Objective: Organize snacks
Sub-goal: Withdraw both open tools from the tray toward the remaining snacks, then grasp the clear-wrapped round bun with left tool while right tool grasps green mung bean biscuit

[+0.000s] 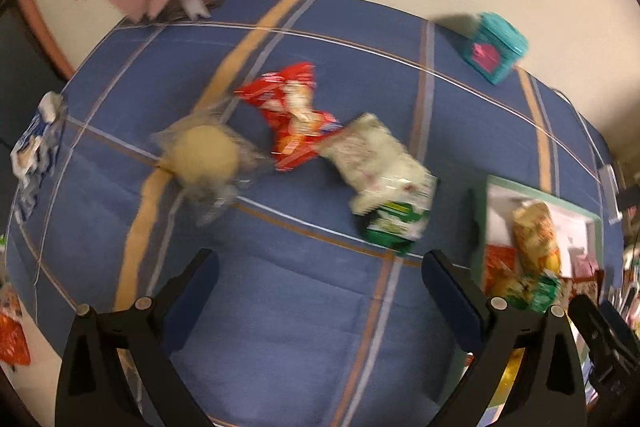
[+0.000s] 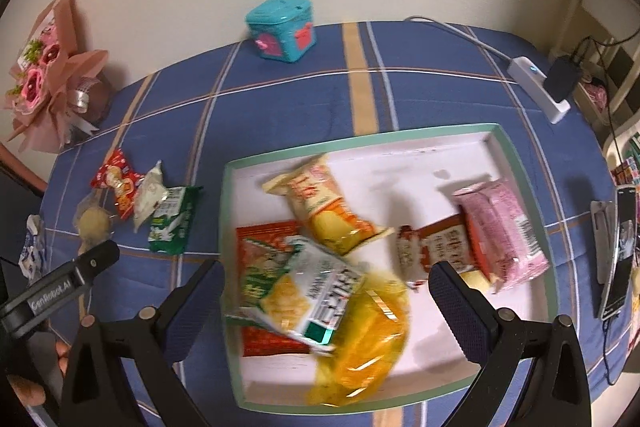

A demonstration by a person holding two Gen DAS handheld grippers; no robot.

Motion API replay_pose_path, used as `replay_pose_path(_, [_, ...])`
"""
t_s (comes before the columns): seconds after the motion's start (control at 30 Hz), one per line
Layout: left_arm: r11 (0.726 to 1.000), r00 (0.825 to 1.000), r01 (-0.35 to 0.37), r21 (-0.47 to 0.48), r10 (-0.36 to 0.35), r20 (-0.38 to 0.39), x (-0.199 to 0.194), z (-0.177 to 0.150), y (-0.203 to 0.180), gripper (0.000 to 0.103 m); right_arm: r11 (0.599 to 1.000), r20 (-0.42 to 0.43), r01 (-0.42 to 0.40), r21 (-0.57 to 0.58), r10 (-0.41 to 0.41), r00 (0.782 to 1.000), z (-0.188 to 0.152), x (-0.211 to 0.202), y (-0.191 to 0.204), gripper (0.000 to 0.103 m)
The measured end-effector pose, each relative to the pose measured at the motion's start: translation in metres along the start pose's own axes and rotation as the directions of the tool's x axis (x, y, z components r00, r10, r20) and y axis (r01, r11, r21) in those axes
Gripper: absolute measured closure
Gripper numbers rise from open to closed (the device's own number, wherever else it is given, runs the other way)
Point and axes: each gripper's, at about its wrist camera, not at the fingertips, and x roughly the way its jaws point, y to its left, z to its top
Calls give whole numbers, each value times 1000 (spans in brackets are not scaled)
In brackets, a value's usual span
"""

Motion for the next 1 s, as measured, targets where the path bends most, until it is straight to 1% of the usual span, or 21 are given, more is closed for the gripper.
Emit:
replay_pose_path(0.23, [993, 998, -58, -106, 58, 2, 2, 7, 50, 2, 998, -8, -24, -60, 24, 1000, -3, 4, 35, 0])
replay_pose_path(0.4, [983, 997, -75, -166, 77, 2, 2, 9, 80, 2, 994, -5, -21, -104, 21, 1000, -7, 6, 56, 0])
replay_pose_path(0.53, [976, 997, -81, -203, 82, -3, 4, 10, 98, 2, 989, -1, -34, -143, 35, 999, -10, 7, 74, 0])
replay_pose_path(0.7, [969, 998, -70, -237, 69, -11, 6, 9, 111, 2, 982, -6, -73, -173, 73, 997, -12, 12, 95, 0])
replay_pose_path(0.87, [968, 998, -61, -243, 60, -11, 9, 14, 117, 2, 975, 3, -85, -204, 87, 996, -11, 16, 111, 0])
replay_pose_path(1.0, [968, 999, -46, -247, 46, -5, 11, 21, 120, 2, 973, 7, -108, -205, 112, 994, -9, 20, 120, 0])
